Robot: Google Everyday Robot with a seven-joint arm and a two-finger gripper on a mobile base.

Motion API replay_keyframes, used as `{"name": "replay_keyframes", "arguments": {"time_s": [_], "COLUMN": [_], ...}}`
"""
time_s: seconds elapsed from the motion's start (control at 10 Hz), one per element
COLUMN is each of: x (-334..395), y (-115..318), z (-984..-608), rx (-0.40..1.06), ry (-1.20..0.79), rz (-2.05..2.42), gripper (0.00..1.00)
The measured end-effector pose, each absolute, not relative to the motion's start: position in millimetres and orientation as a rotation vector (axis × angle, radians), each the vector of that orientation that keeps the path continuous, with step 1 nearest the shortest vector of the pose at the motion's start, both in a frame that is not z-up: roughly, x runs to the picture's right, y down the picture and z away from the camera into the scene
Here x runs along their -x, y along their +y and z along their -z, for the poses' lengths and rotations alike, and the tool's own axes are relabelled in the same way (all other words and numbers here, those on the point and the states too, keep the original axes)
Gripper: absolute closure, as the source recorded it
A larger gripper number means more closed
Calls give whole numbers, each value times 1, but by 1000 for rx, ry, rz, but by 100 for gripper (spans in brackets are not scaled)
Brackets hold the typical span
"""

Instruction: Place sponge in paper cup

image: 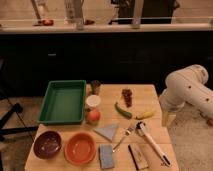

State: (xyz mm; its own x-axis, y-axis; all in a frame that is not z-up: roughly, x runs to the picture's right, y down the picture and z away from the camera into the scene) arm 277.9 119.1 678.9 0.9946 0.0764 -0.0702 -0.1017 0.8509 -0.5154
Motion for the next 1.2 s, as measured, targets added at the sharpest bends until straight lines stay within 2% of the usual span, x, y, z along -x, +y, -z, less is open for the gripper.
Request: {"name": "replay_keyframes", "arguments": {"time_s": [0.6, 1.2], "x": [-184, -173], "y": [174, 182], "z": [-668, -666], "rx": [516, 521], "ry": [49, 44], "rz": [-362, -387], "gripper": [20, 20]}}
